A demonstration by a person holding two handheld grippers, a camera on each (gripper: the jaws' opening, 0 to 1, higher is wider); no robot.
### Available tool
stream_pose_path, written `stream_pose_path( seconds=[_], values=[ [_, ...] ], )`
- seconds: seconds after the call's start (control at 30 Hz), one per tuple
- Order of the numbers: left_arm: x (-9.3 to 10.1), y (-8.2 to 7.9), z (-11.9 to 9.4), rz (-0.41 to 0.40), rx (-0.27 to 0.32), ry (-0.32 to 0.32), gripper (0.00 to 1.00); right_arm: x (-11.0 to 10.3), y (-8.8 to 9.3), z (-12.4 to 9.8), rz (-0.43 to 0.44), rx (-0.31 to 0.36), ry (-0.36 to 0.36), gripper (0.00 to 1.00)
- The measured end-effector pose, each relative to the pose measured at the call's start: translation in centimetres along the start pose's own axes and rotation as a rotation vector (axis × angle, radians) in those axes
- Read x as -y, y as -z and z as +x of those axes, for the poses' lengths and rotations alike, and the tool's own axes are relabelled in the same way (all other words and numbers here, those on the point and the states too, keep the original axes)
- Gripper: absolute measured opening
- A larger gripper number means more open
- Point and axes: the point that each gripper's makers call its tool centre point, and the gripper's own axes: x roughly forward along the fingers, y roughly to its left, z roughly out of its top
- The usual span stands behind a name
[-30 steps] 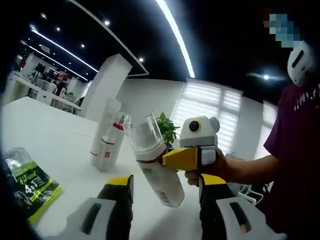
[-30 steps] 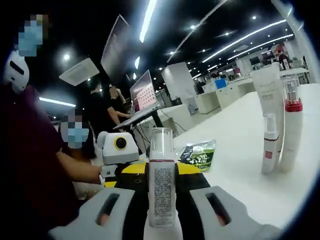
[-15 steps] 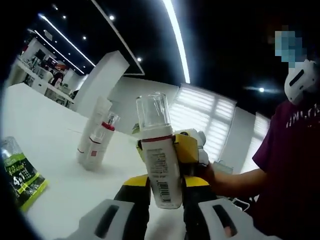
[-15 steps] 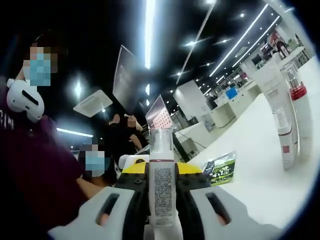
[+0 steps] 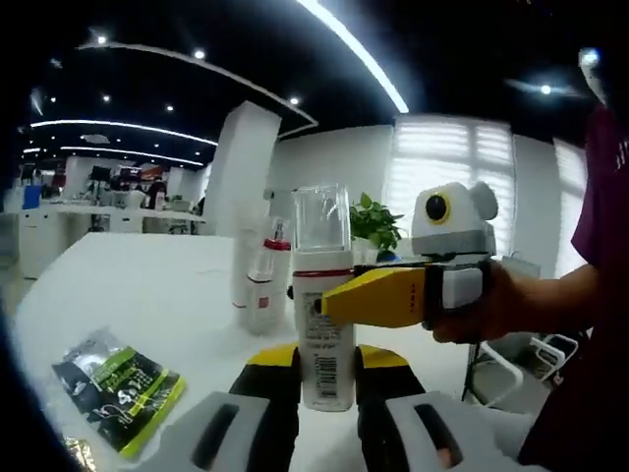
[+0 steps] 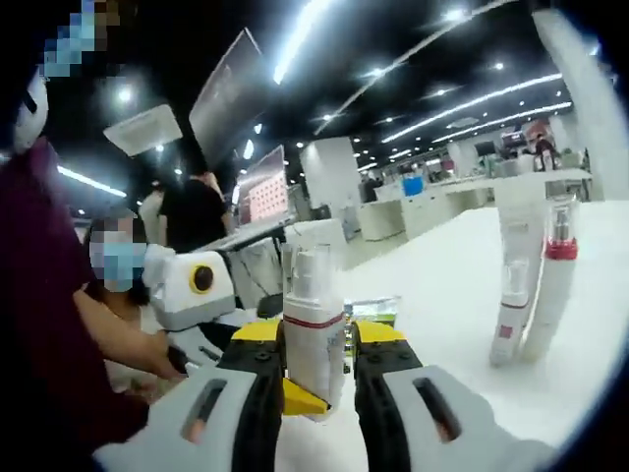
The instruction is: Arrange the skincare products in the storage area until every visible bottle or jar stands upright without overlapping.
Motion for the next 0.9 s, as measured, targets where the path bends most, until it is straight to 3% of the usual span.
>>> stream_pose_path(
  seconds=[0.07,0.2,0.33,0.4,0.47,0.5,0.6,0.63,0.7,0.73,0.8,0.9],
  values=[
    [-0.5,-0.3,0.0,0.05,-0.005,-0.057,0.2,-0.4,-0.2,0.1,-0.054,-0.007,0.026,0.24],
    [-0.7,-0.1,0.1,0.14,-0.04,-0.11,0.2,-0.3,0.1,0.4,-0.117,-0.05,0.093,0.22],
    [-0.4,-0.2,-0.1,0.125,-0.016,-0.076,0.2,-0.7,-0.2,0.1,-0.048,-0.012,0.021,0.19],
    [0.2,-0.2,-0.3,0.131,0.0,-0.008,0.2,-0.8,0.1,-0.1,-0.029,-0.029,-0.029,0.18],
    [0.5,-0.4,-0.5,0.141,0.013,0.017,0.21,-0.8,-0.2,-0.8,0.002,-0.013,-0.084,0.18],
    [1.2,-0.5,-0.6,0.147,0.019,0.069,0.22,-1.2,-0.4,-1.1,-0.01,0.006,-0.131,0.18],
    [1.9,-0.8,-0.9,0.112,0.024,0.137,0.24,-1.6,-0.5,-1.8,-0.012,0.008,-0.189,0.17],
    [2.7,-1.1,-1.2,0.079,0.038,0.212,0.27,-1.9,-1.0,-2.3,-0.03,0.034,-0.233,0.17],
    [3.6,-1.6,-1.6,0.051,0.062,0.278,0.29,-3.1,-1.6,-2.9,-0.005,0.066,-0.32,0.17],
    [4.3,-1.8,-1.8,0.023,0.059,0.331,0.29,-3.7,-2.0,-3.3,0.009,0.081,-0.366,0.17],
    [4.8,-1.7,-2.1,0.035,0.038,0.367,0.29,-4.2,-2.1,-3.6,-0.007,0.071,-0.392,0.17],
    [6.2,-1.7,-2.6,0.018,0.018,0.478,0.29,-5.5,-1.9,-4.3,-0.038,0.044,-0.479,0.17]
  ],
)
